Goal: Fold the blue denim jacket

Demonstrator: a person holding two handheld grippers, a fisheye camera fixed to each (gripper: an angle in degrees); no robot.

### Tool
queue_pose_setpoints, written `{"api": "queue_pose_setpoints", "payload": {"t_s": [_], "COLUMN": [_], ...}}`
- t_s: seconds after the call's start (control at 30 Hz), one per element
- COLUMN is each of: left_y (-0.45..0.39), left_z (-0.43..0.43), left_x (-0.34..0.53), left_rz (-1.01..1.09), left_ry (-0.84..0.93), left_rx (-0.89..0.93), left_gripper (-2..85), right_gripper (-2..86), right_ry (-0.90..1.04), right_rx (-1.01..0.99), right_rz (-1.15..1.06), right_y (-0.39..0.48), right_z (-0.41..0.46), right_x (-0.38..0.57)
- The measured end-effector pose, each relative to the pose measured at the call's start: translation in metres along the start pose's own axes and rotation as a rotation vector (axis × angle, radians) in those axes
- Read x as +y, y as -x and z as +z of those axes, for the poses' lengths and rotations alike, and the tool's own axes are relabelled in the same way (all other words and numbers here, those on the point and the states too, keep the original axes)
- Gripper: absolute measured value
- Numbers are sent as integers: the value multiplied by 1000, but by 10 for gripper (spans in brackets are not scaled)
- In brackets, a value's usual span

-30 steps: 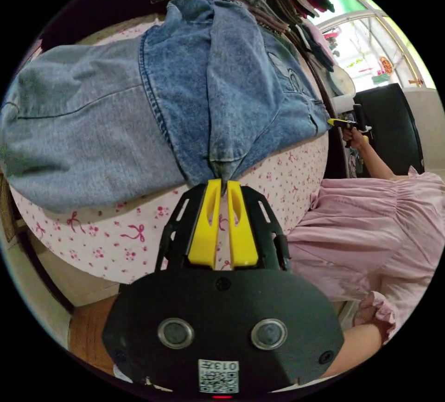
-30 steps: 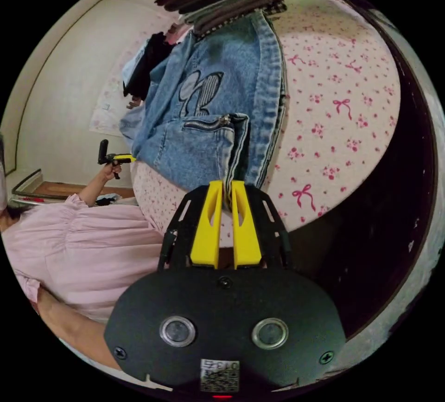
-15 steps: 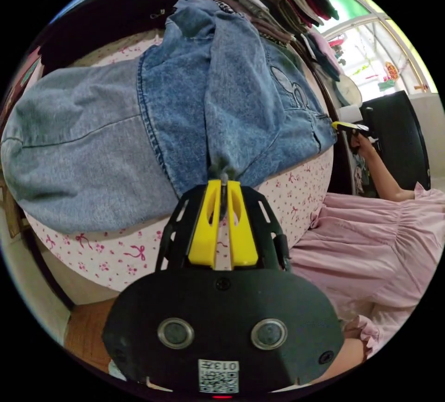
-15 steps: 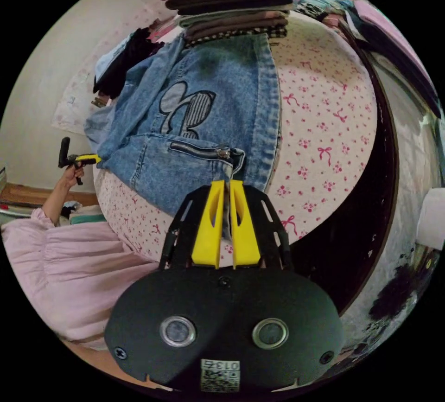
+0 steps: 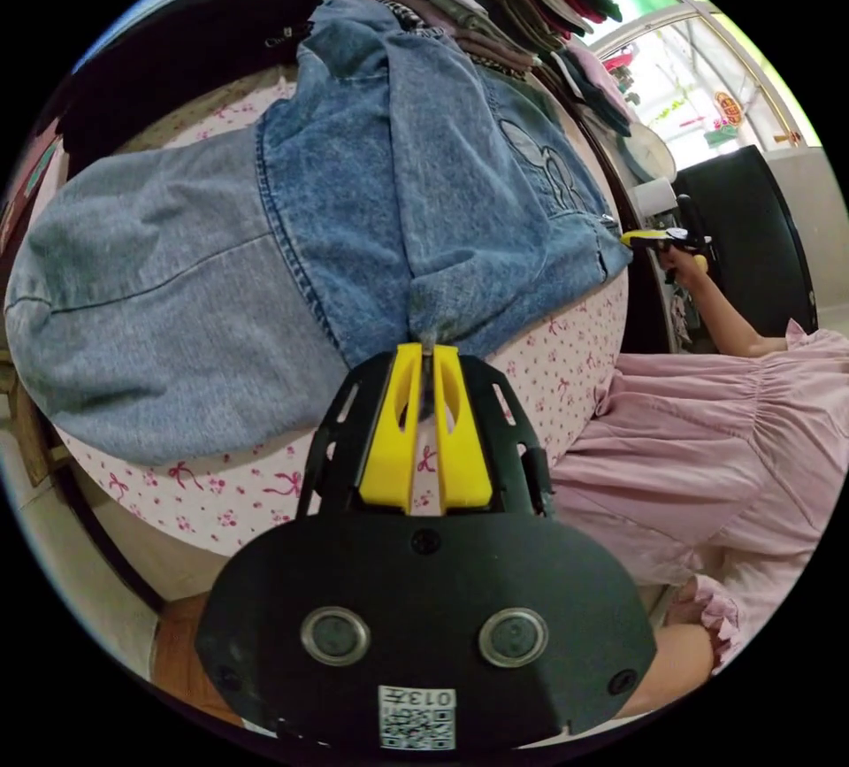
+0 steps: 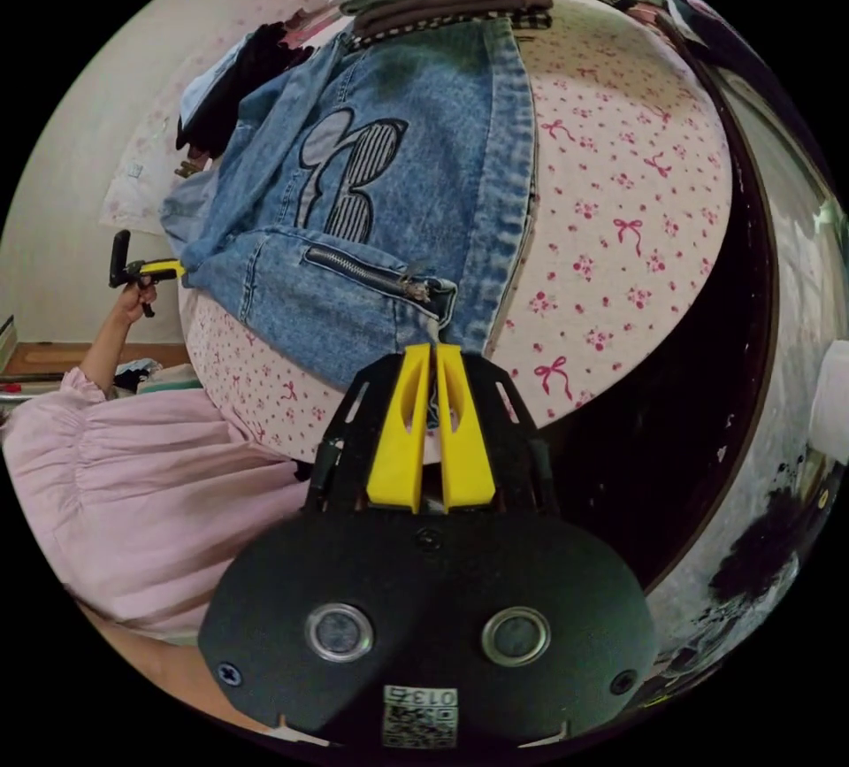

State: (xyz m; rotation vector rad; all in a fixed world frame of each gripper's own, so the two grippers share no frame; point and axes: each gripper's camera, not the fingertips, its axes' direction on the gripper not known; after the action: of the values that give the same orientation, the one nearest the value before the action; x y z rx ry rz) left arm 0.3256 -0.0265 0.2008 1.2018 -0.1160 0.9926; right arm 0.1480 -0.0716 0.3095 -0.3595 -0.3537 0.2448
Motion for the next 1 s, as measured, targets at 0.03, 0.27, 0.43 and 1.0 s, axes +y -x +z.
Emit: {"api": "queue_pose_setpoints", "payload": {"t_s": [0.03,0.27,0.43,1.0], "left_y": [1,15,-22,-51], "left_z": [-1,-19,-48,-36], "left_x": [-1,40,58,26], "left_rz": [0,-111,-41,0], "left_ry": [-8,-72,-175,-154], "left_rx": [-3,53,-21,-127], "left_gripper": [9,4,-1,-3], "right_gripper": [17,45,34,51], "right_ry": [10,-12,-195,-235], "right_rx": [15,82,98,202], "right_rz": [-21,-13,-119,-449], "right_y": [7,35,93,238], "right_z": [1,-5,-25,55], "right_x": [-3,-9,-15,-184]}}
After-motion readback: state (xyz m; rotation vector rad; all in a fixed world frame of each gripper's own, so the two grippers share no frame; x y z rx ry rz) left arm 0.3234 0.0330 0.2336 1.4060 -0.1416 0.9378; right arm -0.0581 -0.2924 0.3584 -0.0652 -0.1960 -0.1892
